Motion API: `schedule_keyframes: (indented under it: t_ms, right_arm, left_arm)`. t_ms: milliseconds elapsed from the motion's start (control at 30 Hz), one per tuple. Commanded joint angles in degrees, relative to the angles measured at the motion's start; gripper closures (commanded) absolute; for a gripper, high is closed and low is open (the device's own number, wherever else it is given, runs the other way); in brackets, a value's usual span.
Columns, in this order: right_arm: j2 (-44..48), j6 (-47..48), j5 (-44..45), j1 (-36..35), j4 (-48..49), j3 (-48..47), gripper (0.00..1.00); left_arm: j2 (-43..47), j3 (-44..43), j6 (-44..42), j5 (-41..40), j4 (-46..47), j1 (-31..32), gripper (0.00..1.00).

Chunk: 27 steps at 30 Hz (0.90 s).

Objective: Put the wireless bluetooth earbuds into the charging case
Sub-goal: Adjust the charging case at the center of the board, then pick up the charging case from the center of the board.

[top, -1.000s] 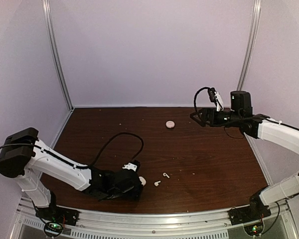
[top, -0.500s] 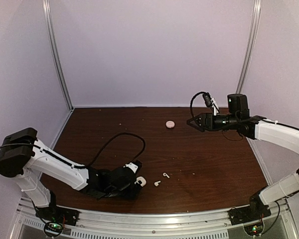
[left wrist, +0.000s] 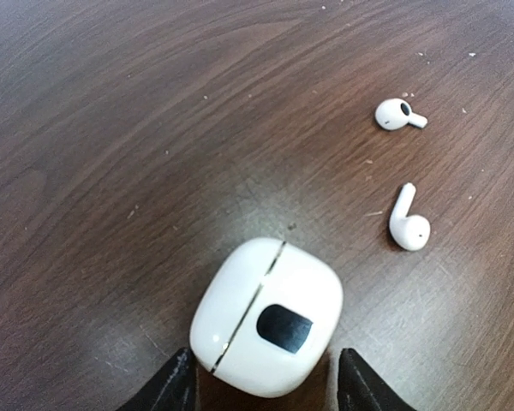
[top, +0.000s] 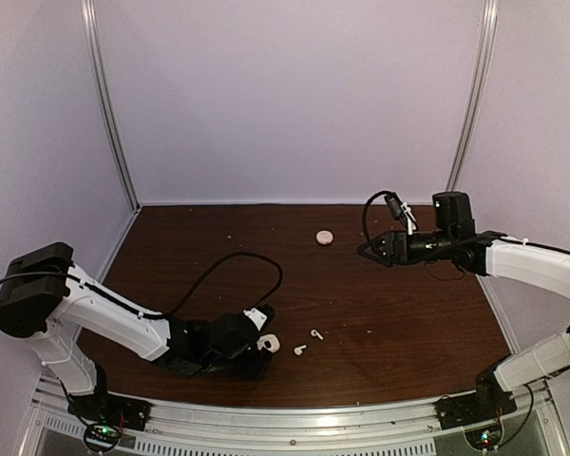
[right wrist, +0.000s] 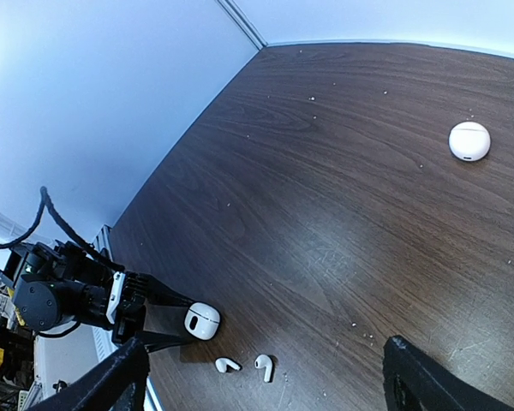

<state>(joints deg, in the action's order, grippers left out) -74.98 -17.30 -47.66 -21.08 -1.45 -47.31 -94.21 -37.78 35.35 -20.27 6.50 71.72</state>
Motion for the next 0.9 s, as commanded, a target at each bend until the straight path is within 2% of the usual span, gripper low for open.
schedule_keyframes:
  t_ms: [0, 67, 200, 400, 500, 767, 867]
  right_arm:
    - [2.1, 0.1, -1.6, -0.1, 1.3, 0.9, 0.06]
    - [2.4, 0.2, -1.8, -0.1, 1.3, 1.0, 0.06]
    - [2.6, 0.4, -2.3, -0.2, 1.3, 1.1, 0.05]
    - [2.9, 0.6, -2.9, -0.2, 1.3, 1.3, 0.06]
    - [3.1, 0.7, -2.9, -0.2, 1.3, 1.4, 0.06]
    - [3.0, 0.4, -3.2, -0.2, 1.3, 1.9, 0.08]
    - [3.2, 0.2, -3.5, -0.3, 1.3, 2.4, 0.08]
  left_arm:
    - [-0.5, 0.2, -4.3, 2.0, 4.1, -1.6, 0.43]
    - [-0.6, 0.5, -5.1, 3.2, 4.8, -2.6, 0.43]
    - [-1.4, 0.5, -7.9, 5.9, 6.2, -3.2, 0.32]
    - [-2.0, 0.6, -11.5, 9.2, 7.3, -3.6, 0.3]
    - [-1.5, 1.4, -13.4, 10.8, 8.1, -3.9, 0.33]
    - [-2.1, 1.3, -17.2, 11.7, 7.1, -3.9, 0.51]
    - [-3.3, 0.1, -19.2, 11.1, 6.0, -3.9, 0.51]
